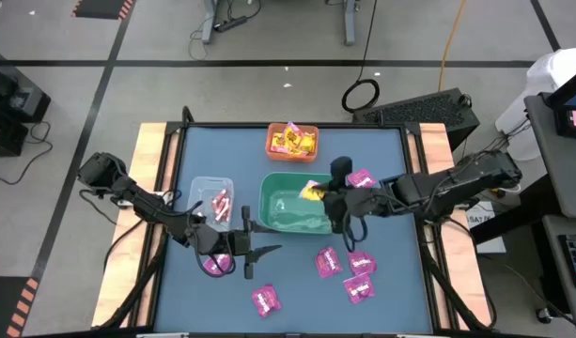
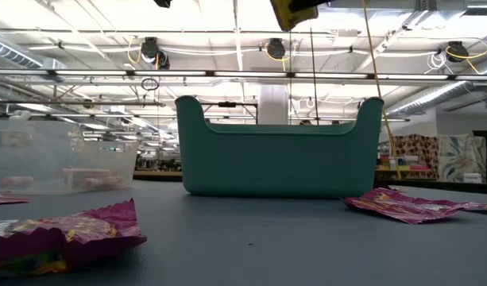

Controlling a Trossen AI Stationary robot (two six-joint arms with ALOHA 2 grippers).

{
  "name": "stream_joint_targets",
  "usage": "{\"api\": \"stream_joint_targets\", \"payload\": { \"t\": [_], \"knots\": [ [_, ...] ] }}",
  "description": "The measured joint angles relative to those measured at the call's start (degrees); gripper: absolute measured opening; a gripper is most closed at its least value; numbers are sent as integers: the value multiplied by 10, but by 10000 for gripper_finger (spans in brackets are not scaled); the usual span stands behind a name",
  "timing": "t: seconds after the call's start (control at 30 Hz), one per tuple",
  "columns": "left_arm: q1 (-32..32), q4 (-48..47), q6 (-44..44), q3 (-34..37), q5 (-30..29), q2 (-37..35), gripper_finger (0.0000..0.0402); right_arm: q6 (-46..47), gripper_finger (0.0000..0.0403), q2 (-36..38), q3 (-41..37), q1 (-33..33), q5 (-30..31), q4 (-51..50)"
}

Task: Sort candy
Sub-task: Put the yellow candy into the orange bin

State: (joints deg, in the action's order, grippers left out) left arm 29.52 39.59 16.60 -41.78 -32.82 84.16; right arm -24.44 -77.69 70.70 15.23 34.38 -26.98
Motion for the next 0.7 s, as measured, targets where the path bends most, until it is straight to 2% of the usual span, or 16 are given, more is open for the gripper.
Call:
{"api": "stream_joint_targets", "payload": {
  "t": [0.1,0.23,0.3,0.57,0.7],
  "knots": [
    [0,0,0,0,0,0,173,66,63,0,0,-38,-30,0],
    [0,-1,2,0,-11,0,173,73,63,0,0,-105,-129,23],
    [0,-5,2,0,-26,0,173,71,63,-3,0,-143,-159,44],
    [11,-37,2,0,-107,0,173,49,63,-52,1,-308,-175,117],
    [17,-51,3,0,-128,0,173,60,63,-114,1,-382,-274,125]
  ]
}}
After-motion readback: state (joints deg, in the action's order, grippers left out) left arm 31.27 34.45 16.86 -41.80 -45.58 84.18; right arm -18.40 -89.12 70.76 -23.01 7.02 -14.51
